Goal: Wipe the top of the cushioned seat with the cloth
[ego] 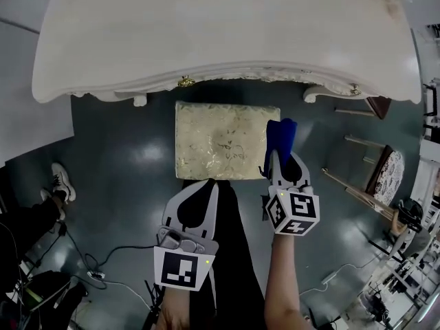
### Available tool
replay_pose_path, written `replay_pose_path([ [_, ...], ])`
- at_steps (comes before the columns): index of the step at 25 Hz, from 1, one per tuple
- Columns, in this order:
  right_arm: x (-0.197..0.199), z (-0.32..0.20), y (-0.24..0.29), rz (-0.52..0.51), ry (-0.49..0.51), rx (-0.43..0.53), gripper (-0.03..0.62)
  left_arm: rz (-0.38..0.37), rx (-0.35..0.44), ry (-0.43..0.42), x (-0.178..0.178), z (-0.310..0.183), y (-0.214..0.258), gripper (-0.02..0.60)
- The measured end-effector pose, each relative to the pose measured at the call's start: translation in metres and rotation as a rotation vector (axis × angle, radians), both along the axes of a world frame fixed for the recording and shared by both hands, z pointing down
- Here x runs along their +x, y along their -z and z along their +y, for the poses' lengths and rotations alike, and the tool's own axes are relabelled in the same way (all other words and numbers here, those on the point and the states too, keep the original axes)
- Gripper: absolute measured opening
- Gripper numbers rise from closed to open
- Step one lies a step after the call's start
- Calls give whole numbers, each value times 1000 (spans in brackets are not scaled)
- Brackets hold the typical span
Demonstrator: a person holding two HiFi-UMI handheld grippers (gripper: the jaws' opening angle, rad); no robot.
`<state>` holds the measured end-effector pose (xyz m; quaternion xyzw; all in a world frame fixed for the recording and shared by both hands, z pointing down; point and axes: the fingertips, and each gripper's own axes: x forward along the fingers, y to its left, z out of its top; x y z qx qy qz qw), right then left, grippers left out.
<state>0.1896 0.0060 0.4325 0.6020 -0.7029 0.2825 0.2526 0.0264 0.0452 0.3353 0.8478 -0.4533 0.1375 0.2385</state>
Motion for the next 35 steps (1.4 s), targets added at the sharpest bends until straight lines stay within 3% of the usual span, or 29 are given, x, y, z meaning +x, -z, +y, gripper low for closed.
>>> replay_pose_path([
  [7, 9, -5, -62, 47, -2, -55, 69, -46, -60, -65, 0, 19, -47, -2],
  [19, 17, -22, -117, 124, 9, -91, 69, 15, -170, 51, -17, 21, -66, -2],
  [35, 41, -42, -155, 208, -14, -126, 69, 10, -177, 65, -22, 18, -63, -2],
])
